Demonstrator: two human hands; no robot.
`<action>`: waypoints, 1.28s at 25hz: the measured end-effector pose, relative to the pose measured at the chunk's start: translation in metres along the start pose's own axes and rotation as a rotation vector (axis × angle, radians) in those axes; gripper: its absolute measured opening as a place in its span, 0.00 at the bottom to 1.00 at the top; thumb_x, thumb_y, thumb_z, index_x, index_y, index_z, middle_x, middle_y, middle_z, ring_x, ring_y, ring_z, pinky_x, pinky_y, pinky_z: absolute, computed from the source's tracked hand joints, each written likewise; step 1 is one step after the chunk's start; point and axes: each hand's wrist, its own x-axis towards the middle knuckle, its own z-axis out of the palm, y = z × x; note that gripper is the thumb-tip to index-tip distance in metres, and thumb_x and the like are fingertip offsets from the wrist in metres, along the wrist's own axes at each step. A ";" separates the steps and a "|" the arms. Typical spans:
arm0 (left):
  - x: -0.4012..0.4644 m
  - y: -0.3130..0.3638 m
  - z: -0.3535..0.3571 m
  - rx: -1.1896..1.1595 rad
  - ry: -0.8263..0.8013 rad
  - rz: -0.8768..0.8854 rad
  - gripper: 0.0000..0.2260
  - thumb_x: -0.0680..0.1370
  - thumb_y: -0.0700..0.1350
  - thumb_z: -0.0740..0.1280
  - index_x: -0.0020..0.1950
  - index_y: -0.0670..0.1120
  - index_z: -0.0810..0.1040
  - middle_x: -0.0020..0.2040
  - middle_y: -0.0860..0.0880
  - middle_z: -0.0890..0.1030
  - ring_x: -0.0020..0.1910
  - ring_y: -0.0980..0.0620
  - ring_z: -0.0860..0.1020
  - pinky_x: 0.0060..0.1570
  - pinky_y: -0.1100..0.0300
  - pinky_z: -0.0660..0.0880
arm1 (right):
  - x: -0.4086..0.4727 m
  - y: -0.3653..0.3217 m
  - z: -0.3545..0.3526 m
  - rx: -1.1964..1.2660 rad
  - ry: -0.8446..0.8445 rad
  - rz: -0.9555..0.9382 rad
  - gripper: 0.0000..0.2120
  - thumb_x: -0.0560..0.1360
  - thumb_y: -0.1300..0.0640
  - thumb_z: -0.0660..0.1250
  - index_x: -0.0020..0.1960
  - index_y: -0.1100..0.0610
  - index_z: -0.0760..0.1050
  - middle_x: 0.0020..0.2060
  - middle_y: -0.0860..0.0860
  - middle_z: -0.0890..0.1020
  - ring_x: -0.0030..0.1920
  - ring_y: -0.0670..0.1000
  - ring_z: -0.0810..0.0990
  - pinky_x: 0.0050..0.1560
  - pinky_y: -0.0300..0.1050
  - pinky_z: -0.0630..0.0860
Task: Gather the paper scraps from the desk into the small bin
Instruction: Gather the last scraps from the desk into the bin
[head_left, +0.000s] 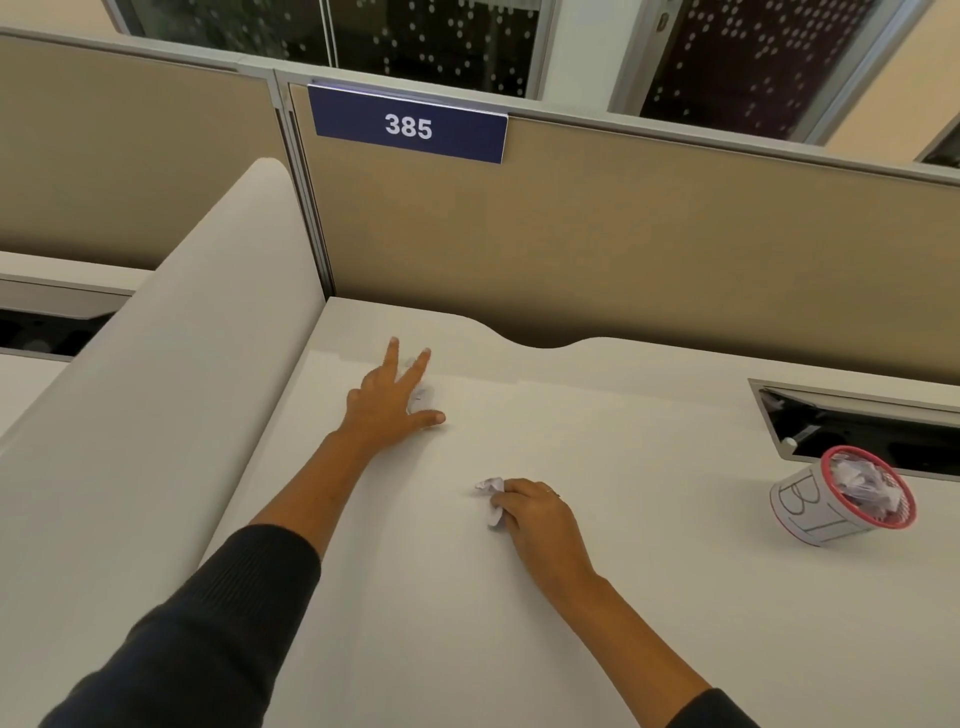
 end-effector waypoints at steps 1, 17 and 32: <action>0.004 0.000 0.001 0.055 -0.023 0.036 0.32 0.74 0.62 0.64 0.75 0.56 0.57 0.78 0.47 0.51 0.72 0.39 0.60 0.64 0.41 0.64 | -0.002 0.002 -0.001 -0.003 0.005 -0.004 0.07 0.73 0.66 0.64 0.45 0.60 0.80 0.58 0.46 0.81 0.58 0.50 0.76 0.54 0.31 0.68; -0.166 0.059 0.054 -0.625 0.415 0.084 0.12 0.71 0.28 0.68 0.46 0.43 0.84 0.49 0.48 0.84 0.49 0.51 0.82 0.54 0.64 0.74 | -0.086 0.016 -0.033 0.239 0.036 0.213 0.13 0.73 0.71 0.62 0.37 0.60 0.82 0.50 0.46 0.84 0.55 0.41 0.79 0.51 0.18 0.66; -0.242 0.193 0.108 -0.948 0.303 -0.151 0.14 0.78 0.35 0.62 0.59 0.51 0.78 0.49 0.52 0.82 0.48 0.52 0.81 0.48 0.74 0.72 | -0.141 0.122 -0.235 0.281 0.277 0.466 0.09 0.74 0.62 0.67 0.52 0.58 0.82 0.46 0.53 0.85 0.45 0.51 0.80 0.43 0.35 0.71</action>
